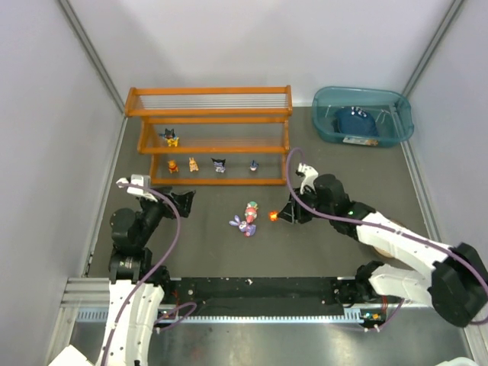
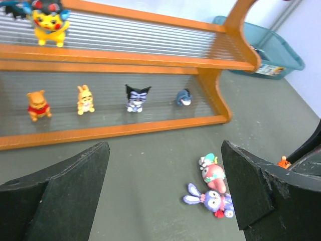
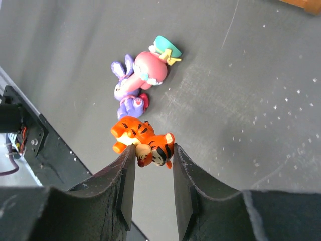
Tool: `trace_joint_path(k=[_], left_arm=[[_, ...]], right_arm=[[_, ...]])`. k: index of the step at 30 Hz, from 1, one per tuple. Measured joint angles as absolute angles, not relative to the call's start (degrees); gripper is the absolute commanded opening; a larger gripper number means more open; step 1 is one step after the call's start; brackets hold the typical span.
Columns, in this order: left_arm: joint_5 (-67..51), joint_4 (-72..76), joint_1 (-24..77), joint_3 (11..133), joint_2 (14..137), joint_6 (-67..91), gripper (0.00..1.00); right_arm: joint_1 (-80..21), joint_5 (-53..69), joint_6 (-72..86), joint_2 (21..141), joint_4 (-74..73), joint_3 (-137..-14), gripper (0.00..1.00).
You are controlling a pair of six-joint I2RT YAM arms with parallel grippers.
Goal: Place and organize the plastic toys onto the shelf
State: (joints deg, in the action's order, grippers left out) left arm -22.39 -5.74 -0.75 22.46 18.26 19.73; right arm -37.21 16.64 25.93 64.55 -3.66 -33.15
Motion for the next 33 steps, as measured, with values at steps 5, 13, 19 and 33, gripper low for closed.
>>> trace_joint_path(k=[5, 13, 19, 33], left_arm=[[-23.68, -4.73, 5.3, 23.4, 18.94, 19.2, 0.99], [-19.66, -4.75, 29.15, 29.26, 26.89, 12.27, 0.99], [-9.89, -5.3, 53.98, 34.57, 40.82, 2.24, 0.99], [2.94, -4.47, 69.93, 48.51, 68.97, -12.34, 0.99]], right_arm=[[-37.19, 15.44, 25.96, 55.79, -12.56, -34.63, 0.0], [-37.19, 15.99, 25.06, 52.34, -23.29, -39.57, 0.0], [-37.19, 16.82, 24.21, 51.18, -29.08, -39.9, 0.0], [-37.19, 20.23, 23.49, 47.44, -36.29, -43.18, 0.0]])
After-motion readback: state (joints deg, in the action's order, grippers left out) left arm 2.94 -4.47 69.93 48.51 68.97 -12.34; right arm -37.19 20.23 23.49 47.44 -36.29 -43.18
